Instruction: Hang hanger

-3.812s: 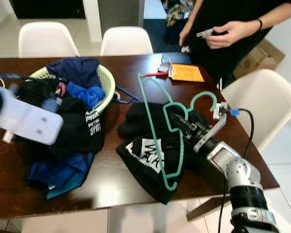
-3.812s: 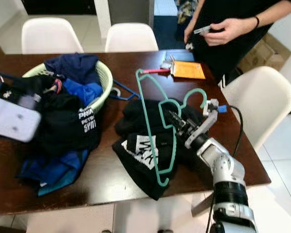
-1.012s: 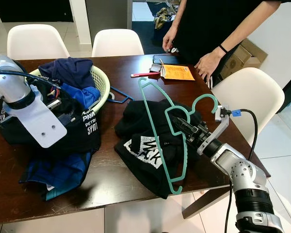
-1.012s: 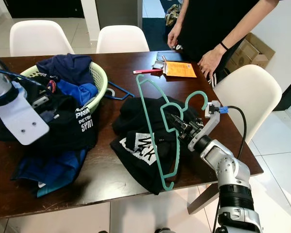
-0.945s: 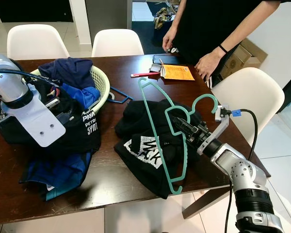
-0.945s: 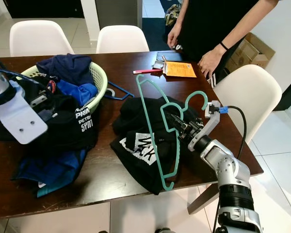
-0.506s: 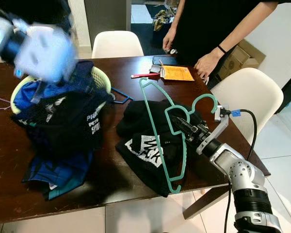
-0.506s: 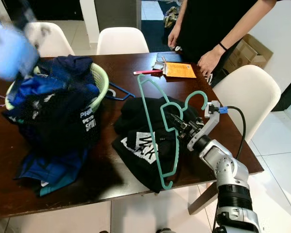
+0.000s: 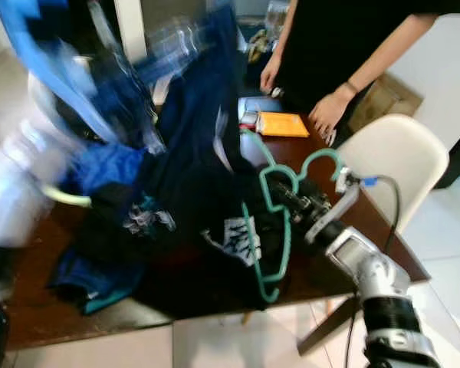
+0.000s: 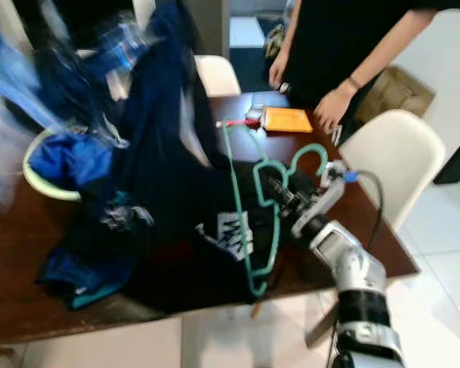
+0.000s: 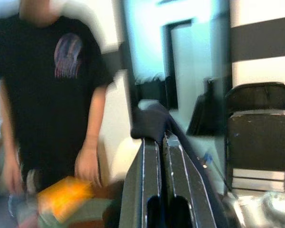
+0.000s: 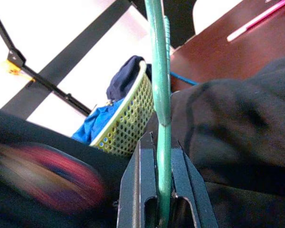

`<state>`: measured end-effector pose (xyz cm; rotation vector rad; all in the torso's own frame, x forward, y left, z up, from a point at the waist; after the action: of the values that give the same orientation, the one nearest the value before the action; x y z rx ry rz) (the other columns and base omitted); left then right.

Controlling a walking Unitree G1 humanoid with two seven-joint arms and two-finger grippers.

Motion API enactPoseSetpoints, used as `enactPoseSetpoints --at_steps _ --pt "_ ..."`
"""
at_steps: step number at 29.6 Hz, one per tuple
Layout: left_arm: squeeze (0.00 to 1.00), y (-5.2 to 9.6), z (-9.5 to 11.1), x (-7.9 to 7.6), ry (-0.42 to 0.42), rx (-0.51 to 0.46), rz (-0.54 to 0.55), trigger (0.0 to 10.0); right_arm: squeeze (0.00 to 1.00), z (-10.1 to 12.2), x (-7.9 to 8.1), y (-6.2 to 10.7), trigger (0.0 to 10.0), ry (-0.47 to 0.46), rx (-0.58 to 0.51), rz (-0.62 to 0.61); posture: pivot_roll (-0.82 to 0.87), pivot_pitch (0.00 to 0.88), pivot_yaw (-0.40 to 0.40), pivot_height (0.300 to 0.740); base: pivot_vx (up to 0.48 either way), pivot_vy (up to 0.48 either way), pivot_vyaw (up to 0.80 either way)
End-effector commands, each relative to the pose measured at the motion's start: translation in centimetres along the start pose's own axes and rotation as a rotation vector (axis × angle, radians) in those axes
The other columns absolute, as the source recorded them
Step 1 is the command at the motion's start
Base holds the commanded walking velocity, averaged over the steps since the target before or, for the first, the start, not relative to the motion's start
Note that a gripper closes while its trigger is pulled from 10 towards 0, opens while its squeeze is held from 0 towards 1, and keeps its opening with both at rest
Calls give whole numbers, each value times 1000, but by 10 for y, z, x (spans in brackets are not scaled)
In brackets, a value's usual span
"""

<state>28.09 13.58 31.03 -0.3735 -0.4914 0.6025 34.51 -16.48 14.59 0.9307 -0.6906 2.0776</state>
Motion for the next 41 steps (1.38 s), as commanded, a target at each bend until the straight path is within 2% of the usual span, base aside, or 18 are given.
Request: enactPoseSetpoints --at_steps 1,3,5,6,7,9,13,15,24,27,30,31,33,41 --pt "0 19 -48 -38 108 176 26 10000 0 0 -3 2 10000 6 1 -14 139 71 -31 740 0 0 0" --pt "0 19 -48 -38 108 176 26 10000 0 0 -3 2 10000 6 1 -14 139 71 -31 740 0 0 0" --pt "0 39 -73 -62 184 305 66 10000 0 0 -4 1 10000 1 -2 -13 149 65 -28 740 0 0 0" --pt "0 48 -82 -64 207 353 106 10000 0 0 -5 0 10000 -2 -6 -13 146 57 -23 740 0 0 0" --pt "0 48 -82 -64 207 353 106 10000 0 0 -5 0 10000 -2 -6 -13 146 57 -23 740 0 0 0" --pt "0 59 -90 -70 229 437 166 10000 0 0 -5 -1 10000 -1 -10 -13 145 56 -22 740 0 0 0" --pt "0 63 -99 -73 229 483 210 10000 0 0 -6 -1 10000 9 -10 -18 136 43 -25 740 -274 0 0" --pt "0 63 -107 -75 250 503 293 10000 0 1 -7 -1 10000 27 -10 -29 121 33 -25 740 -386 0 0" --pt "0 63 -107 -74 227 501 345 10000 0 2 -7 1 10000 33 -20 -26 120 29 -28 740 -323 0 0" --pt "0 61 -105 -73 221 493 346 10000 0 2 -7 1 10000 31 -23 -17 124 34 -34 740 -326 0 0" --pt "0 45 -88 -70 202 416 327 10000 0 5 -3 2 10000 -2 -54 33 126 39 -39 740 -331 0 0" --pt "0 45 -88 -70 202 416 327 10000 0 5 -3 2 10000 -2 -54 33 126 39 -39 740 -334 0 0" --pt "0 31 -79 -71 195 369 299 10000 0 10 -4 4 10000 -45 -95 40 127 42 -42 740 -330 0 0" --pt "0 11 -71 -72 186 305 251 10000 0 13 -10 4 10000 -75 -117 -7 122 43 -39 740 -335 0 -100"
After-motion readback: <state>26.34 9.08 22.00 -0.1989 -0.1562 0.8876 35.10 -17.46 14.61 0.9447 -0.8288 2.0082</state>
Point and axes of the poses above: a point about 5 cm out from each wrist's last joint towards the gripper, its own y axis pointing back from the gripper into the wrist, its own z axis along the axis of the wrist's last joint, x = y × z, the point moved 1 cm from there along -y, pointing out of the wrist towards the gripper, and after that the axes turned 11 degrees about -y, right-handed, at the moved point
